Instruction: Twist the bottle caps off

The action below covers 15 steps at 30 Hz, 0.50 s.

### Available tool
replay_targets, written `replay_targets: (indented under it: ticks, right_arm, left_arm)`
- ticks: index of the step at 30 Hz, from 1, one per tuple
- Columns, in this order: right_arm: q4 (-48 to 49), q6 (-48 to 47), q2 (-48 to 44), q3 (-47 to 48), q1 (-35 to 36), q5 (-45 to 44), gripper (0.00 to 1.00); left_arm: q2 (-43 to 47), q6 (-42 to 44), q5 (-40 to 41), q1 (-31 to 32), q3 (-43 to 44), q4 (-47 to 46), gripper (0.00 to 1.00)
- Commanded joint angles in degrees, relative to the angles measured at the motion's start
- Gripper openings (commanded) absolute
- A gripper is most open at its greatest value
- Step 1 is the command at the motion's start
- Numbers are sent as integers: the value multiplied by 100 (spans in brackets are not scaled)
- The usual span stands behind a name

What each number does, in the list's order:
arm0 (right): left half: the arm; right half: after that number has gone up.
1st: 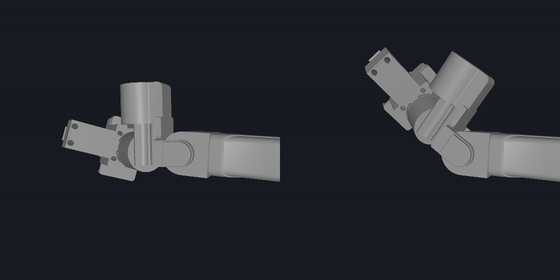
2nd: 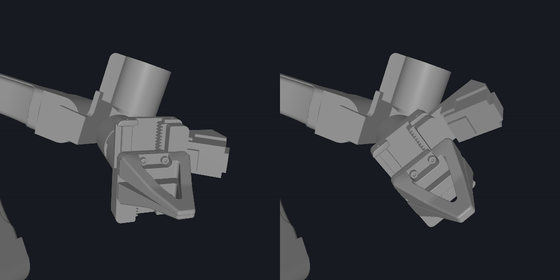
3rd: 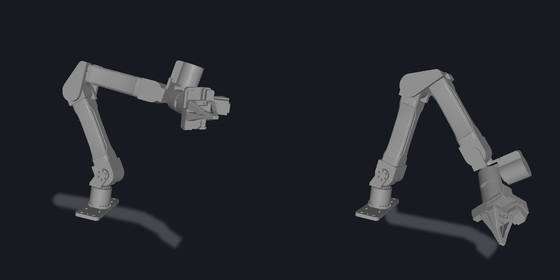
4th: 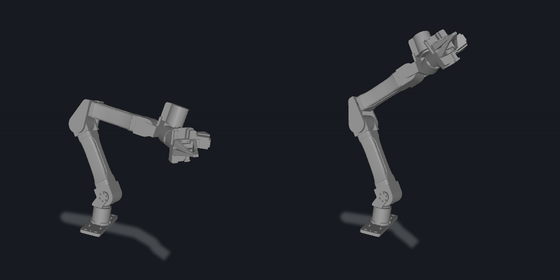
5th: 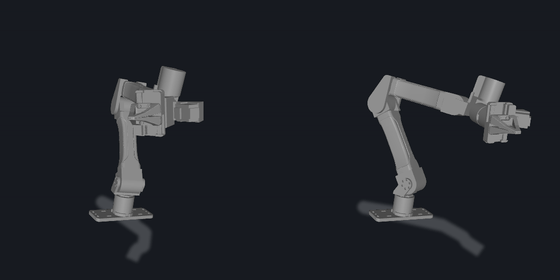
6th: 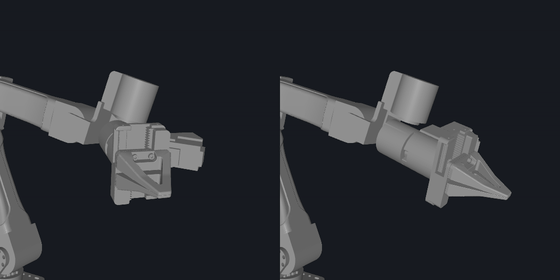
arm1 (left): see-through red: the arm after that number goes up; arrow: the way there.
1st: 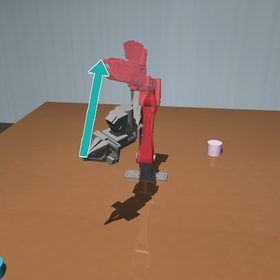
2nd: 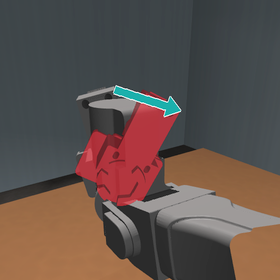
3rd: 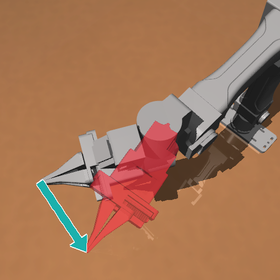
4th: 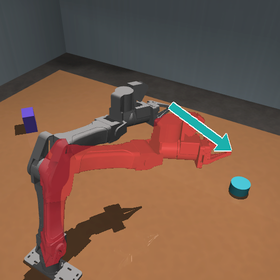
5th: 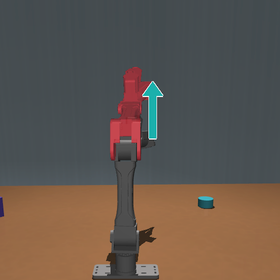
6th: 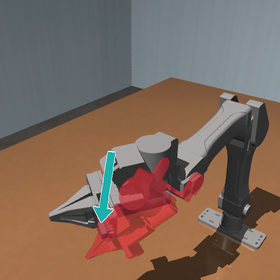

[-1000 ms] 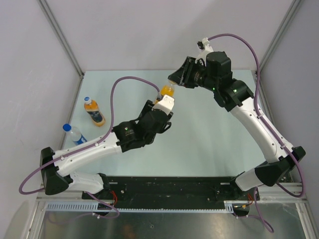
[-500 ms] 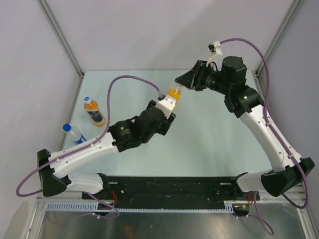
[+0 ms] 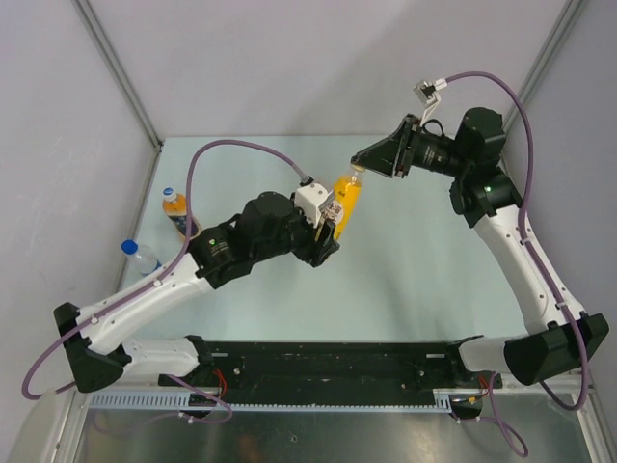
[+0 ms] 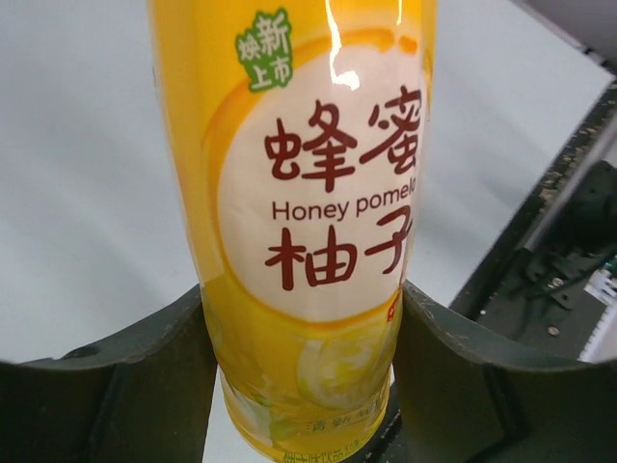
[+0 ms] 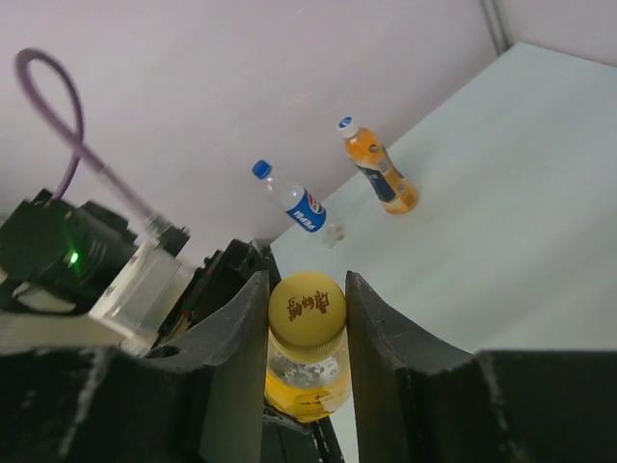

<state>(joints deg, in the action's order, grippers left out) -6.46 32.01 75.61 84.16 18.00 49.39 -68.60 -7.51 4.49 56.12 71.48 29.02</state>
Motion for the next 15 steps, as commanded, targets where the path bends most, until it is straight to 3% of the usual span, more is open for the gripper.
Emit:
replay_targets:
  ticks: [1, 15]
  right_arm:
    - [693, -224, -275, -36, -62, 834, 0]
    - [1987, -43, -534, -331, -62, 2292, 0]
  left_arm:
    - [360, 137, -1568, -80, 23, -406, 0]
    - [616, 171, -4504, -459, -625, -1572, 0]
